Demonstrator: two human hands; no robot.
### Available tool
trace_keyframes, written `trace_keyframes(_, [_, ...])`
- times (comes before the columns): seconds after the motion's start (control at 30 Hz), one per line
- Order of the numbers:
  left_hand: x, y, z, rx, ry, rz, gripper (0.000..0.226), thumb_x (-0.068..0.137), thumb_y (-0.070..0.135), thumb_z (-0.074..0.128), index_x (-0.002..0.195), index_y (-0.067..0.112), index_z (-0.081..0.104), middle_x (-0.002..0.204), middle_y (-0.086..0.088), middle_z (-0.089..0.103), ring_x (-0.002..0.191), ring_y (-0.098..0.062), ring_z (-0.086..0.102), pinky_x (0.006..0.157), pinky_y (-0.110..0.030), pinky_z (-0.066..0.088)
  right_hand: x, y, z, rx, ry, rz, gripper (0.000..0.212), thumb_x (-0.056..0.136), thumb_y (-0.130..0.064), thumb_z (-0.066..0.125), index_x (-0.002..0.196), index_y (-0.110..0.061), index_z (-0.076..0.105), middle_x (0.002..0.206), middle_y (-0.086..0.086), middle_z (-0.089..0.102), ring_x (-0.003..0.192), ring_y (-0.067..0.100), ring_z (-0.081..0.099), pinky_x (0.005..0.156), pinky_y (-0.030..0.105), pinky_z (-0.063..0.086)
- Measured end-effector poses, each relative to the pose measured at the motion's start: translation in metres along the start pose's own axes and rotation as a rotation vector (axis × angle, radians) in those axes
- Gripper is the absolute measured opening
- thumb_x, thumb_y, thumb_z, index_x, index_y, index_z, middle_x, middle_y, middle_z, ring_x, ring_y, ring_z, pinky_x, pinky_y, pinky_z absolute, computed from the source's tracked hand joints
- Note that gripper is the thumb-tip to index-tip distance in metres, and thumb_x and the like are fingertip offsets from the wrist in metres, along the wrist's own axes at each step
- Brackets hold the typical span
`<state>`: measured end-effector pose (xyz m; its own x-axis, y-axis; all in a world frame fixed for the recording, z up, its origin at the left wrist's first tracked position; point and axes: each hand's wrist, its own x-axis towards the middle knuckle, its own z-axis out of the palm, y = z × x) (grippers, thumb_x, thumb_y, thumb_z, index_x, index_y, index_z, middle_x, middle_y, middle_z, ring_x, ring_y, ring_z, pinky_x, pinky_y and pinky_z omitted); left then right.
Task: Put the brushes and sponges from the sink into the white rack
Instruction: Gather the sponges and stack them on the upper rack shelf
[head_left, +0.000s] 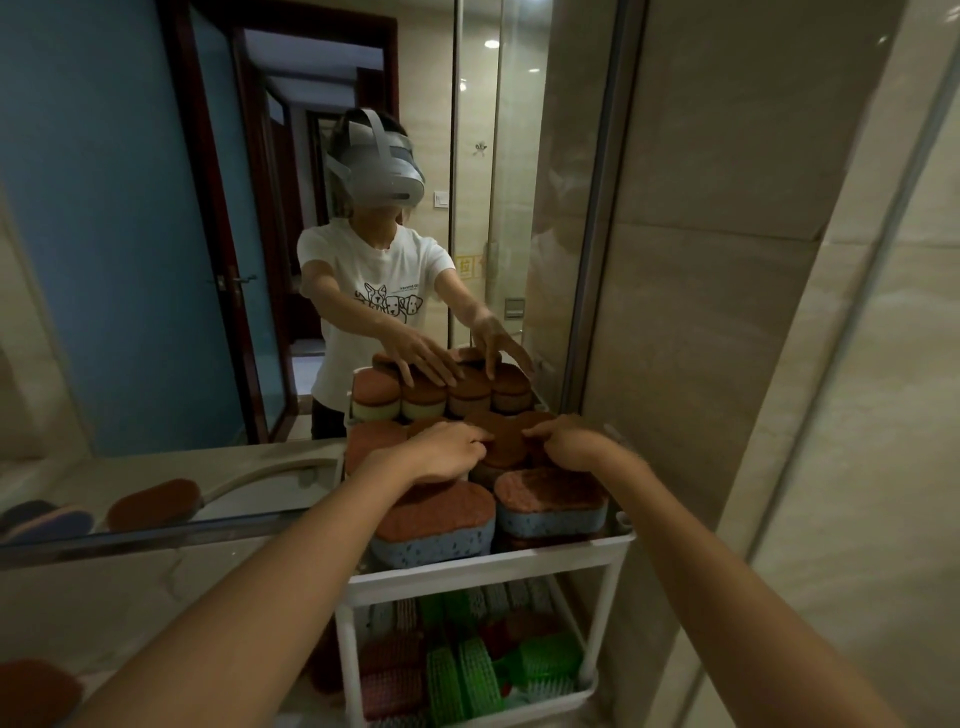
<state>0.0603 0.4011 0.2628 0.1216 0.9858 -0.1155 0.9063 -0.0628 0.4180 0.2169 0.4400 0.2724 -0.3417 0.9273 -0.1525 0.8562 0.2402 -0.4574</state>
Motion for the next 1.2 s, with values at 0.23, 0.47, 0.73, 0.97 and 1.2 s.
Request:
trace_keyframes(0.23, [-0.025,-0.001,-0.019,-0.33,0.379,-0.051,0.046,0.096,0.009,0.038,0.142,0.016,0.037,0.132,-0.004,0.049,0.108,-0.026,0.056,0.068,-0.022,0.043,-0.025,-0.032,0.007,0.203,0.328,-0.291,0.039,0.09,0.001,0.04,0.123,-0.006,0.059,0.129,0.012,0.058,0.118,0.026,0.054,0.096,0.033,0.045])
trace_keyframes(0.47, [-0.122,-0.052,-0.027,-0.489,0.698,-0.22,0.024,0.091,0.008,0.041,0.087,0.019,0.062,0.096,-0.009,0.066,0.094,-0.028,0.063,0.087,-0.042,0.053,-0.076,-0.12,0.079,0.358,0.419,-0.569,0.03,0.086,-0.004,0.051,0.11,-0.007,0.068,0.113,0.011,0.068,0.107,0.023,0.061,0.083,0.021,0.041])
trace_keyframes(0.73, [-0.245,-0.162,0.082,-0.725,0.7,-0.619,0.03,0.094,0.007,0.04,0.071,0.02,0.053,0.068,-0.005,0.056,0.051,-0.004,0.058,0.055,-0.014,0.048,-0.122,-0.158,0.239,0.409,0.017,-0.404,0.028,0.089,-0.009,0.048,0.11,-0.009,0.067,0.116,0.014,0.067,0.11,0.029,0.059,0.089,0.031,0.044])
trace_keyframes(0.97, [-0.301,-0.25,0.234,-0.87,0.198,-0.967,0.02,0.089,0.009,0.049,0.095,0.002,0.067,0.092,-0.021,0.068,0.092,-0.036,0.064,0.096,-0.044,0.049,-0.132,-0.101,0.406,0.149,-0.399,-0.065,0.029,0.095,-0.016,0.045,0.106,0.005,0.062,0.113,0.023,0.063,0.106,0.035,0.059,0.087,0.037,0.044])
trace_keyframes(1.2, [-0.301,-0.29,0.299,-0.962,0.006,-1.095,0.009,0.09,0.011,0.046,0.085,0.011,0.054,0.107,-0.025,0.062,0.095,-0.032,0.06,0.082,-0.037,0.047,-0.126,-0.076,0.49,-0.1,-0.552,0.225,0.059,0.093,-0.04,0.046,0.137,-0.002,0.034,0.137,0.021,0.039,0.129,0.04,0.038,0.105,0.045,0.035])
